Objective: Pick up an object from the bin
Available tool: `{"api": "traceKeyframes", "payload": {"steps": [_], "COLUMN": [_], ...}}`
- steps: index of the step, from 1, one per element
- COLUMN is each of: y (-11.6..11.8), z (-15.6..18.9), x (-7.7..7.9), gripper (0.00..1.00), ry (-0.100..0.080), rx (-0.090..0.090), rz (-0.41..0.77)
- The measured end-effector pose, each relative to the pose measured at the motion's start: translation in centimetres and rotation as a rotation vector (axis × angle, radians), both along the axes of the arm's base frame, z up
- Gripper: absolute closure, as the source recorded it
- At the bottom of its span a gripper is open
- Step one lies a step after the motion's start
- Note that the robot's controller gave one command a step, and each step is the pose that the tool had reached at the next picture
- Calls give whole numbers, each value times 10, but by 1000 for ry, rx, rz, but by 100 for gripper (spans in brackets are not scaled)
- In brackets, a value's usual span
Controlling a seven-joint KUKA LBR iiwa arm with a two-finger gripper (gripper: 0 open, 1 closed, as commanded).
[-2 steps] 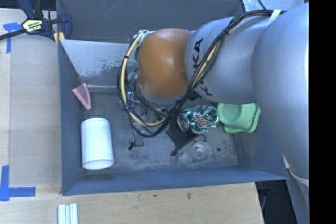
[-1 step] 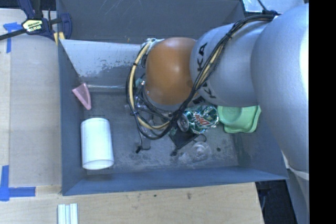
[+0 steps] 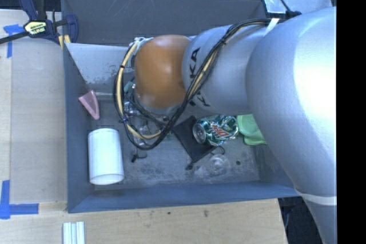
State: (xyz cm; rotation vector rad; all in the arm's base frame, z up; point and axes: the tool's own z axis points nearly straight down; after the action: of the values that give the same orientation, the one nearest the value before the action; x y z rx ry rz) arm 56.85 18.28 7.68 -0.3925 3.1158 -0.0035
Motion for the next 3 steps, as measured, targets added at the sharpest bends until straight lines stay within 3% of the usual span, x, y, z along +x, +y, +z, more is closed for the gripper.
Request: {"api": "traceKeyframes", "payload": {"steps": [1, 2, 3], "y": [24, -27, -69], "z": [26, 29, 28], "x": [33, 31, 31], "gripper": [0, 0, 0], "ry": [0, -2, 1], "rx": [5, 3, 1], "rz": [160, 234, 481]}}
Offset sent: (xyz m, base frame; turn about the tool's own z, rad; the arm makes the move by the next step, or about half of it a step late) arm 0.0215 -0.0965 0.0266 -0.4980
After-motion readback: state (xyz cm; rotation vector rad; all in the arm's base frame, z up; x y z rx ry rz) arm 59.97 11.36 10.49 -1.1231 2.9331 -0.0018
